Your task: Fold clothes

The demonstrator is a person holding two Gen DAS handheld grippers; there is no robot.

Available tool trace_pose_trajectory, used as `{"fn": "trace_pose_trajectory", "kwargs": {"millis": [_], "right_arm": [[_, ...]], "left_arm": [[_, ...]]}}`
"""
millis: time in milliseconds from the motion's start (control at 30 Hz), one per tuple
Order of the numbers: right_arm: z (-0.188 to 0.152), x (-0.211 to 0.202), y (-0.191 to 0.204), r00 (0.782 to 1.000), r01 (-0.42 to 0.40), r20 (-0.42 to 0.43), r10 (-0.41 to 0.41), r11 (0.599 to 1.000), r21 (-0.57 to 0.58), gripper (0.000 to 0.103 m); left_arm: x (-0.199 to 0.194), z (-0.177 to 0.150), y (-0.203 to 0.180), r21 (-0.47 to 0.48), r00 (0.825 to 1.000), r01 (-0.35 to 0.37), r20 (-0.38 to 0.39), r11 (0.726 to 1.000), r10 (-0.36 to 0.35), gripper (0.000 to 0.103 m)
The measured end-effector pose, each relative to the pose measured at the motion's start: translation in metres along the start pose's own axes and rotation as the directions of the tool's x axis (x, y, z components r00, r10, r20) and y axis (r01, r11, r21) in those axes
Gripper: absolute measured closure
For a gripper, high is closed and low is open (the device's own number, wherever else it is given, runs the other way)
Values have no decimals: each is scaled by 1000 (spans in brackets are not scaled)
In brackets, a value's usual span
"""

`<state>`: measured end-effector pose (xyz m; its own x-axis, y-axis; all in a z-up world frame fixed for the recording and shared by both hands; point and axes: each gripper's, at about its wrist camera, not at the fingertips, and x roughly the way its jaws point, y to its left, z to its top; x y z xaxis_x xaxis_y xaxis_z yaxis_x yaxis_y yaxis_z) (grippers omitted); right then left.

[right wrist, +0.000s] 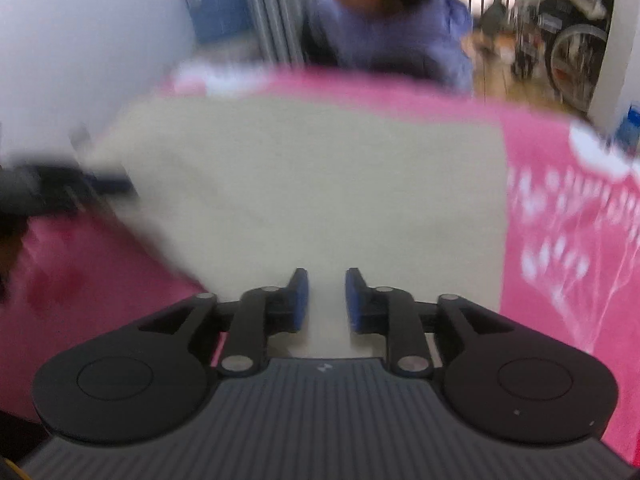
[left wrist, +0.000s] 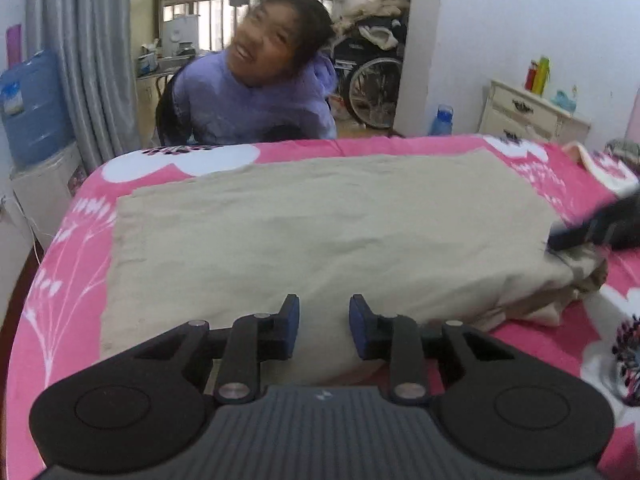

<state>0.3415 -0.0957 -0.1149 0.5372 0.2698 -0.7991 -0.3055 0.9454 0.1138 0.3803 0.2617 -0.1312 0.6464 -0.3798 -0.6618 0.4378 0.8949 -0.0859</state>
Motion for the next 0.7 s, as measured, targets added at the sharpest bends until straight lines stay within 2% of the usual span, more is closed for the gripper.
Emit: {"fn": "trace_pose_trajectory", "kwargs": {"millis": [133, 267, 333, 400, 433, 500, 633, 700], "right_arm": [[19, -16, -6, 1000, -9, 18, 8, 999, 44, 81], [52, -24, -8, 995, -6, 102, 4, 1000, 26, 81], [63, -12, -11, 993, 21, 117, -24, 999, 24, 81], [60, 15, -24, 992, 76, 97, -80, 996, 43, 81], [57, 30, -32, 991, 97, 84, -102, 993, 64, 81], [51, 48, -49, 993, 83, 70, -94, 986, 144, 82], [72, 26, -54, 989, 52, 119, -85, 966, 255, 81], [86, 26, -57, 984, 31, 162, -76, 965, 262, 81]], "left_arm": [[-11, 24, 17, -47, 999, -27, 21, 999, 28, 71], [0, 55, 33, -29, 997, -63, 50, 998, 65, 69], [20, 59, 41, -3, 993, -115, 20, 993, 115, 69], [41, 55, 50, -1, 985, -174, -21, 985, 174, 68], [47, 53, 54, -11, 983, -182, -24, 983, 181, 68], [51, 50, 60, -39, 984, -181, -3, 983, 181, 67], [43, 61, 55, -75, 987, -157, 20, 985, 159, 68], [39, 69, 51, -82, 988, -146, 35, 986, 149, 67]]}}
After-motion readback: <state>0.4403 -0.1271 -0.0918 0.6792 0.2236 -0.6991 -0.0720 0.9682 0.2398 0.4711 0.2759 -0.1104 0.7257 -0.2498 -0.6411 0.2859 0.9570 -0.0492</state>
